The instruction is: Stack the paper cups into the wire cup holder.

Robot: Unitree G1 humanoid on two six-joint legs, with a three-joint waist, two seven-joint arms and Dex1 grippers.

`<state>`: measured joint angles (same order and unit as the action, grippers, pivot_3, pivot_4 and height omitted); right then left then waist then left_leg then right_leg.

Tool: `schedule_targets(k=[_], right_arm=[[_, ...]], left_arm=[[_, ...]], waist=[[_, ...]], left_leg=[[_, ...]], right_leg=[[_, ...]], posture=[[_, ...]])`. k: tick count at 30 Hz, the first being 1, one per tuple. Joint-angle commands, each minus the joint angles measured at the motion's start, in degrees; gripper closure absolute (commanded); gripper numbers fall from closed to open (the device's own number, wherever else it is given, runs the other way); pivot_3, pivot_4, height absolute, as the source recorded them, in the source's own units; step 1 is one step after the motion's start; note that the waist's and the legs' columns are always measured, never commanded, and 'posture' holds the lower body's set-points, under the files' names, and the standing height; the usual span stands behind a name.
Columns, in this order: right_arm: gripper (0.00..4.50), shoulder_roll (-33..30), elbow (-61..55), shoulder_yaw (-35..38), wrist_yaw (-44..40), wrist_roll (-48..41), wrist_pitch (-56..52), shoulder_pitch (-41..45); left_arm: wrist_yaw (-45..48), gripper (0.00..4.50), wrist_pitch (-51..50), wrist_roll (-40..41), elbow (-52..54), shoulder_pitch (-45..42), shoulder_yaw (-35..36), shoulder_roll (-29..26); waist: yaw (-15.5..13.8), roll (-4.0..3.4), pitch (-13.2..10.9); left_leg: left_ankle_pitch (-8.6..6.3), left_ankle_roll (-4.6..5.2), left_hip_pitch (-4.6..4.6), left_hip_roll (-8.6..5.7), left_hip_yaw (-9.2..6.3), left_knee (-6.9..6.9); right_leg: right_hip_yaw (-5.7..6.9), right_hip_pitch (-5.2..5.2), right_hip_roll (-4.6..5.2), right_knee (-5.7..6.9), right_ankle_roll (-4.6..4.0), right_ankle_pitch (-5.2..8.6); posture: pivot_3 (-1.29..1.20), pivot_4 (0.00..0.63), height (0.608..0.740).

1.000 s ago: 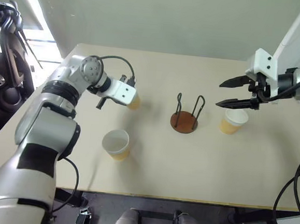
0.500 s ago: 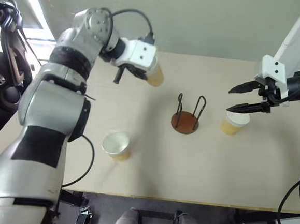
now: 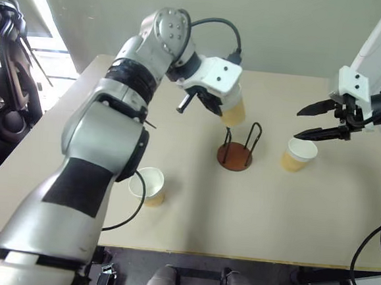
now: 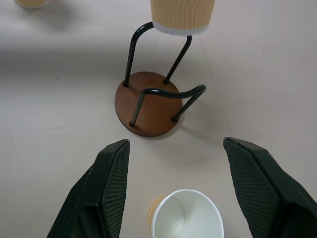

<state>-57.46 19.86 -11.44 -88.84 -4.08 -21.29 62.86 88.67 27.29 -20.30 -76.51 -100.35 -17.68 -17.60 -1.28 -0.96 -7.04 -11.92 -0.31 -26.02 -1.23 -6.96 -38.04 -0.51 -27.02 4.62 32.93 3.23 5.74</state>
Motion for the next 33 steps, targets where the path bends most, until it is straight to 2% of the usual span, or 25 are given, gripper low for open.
schedule_targets(k=[1,21,33], right_arm=[[1.42,-1.65,-1.35,1.76,0.08,0.06,0.23,0.27],[1.42,-2.36,-4.78,2.47,0.45,-0.85,-2.07,-1.38],[1.42,-2.61,-6.07,2.84,0.74,-0.97,-2.89,-2.00]], left_arm=[[-0.73,4.44,-0.17,1.27,0.74,-3.34,1.62,0.23],[-5.74,4.44,3.38,-2.17,0.44,-1.26,-1.49,3.30],[-5.25,4.44,4.17,-2.47,0.41,-0.84,-1.55,4.26]], waist=[[0.03,0.01,0.00],[-0.11,0.00,0.00],[-0.09,0.01,0.00]], left_leg=[[-0.02,0.03,0.03,-0.05,0.05,-0.02],[-0.12,0.19,0.12,-0.16,0.24,-0.09],[-0.13,0.22,0.19,-0.16,0.42,-0.12]], right_leg=[[0.02,0.03,-0.02,0.00,0.00,0.00],[-0.18,0.15,0.21,-0.01,0.31,0.10],[-0.31,0.16,0.22,0.00,0.41,0.05]], posture=[[0.00,0.150,0.740],[0.00,0.150,0.740],[0.00,0.150,0.740]])
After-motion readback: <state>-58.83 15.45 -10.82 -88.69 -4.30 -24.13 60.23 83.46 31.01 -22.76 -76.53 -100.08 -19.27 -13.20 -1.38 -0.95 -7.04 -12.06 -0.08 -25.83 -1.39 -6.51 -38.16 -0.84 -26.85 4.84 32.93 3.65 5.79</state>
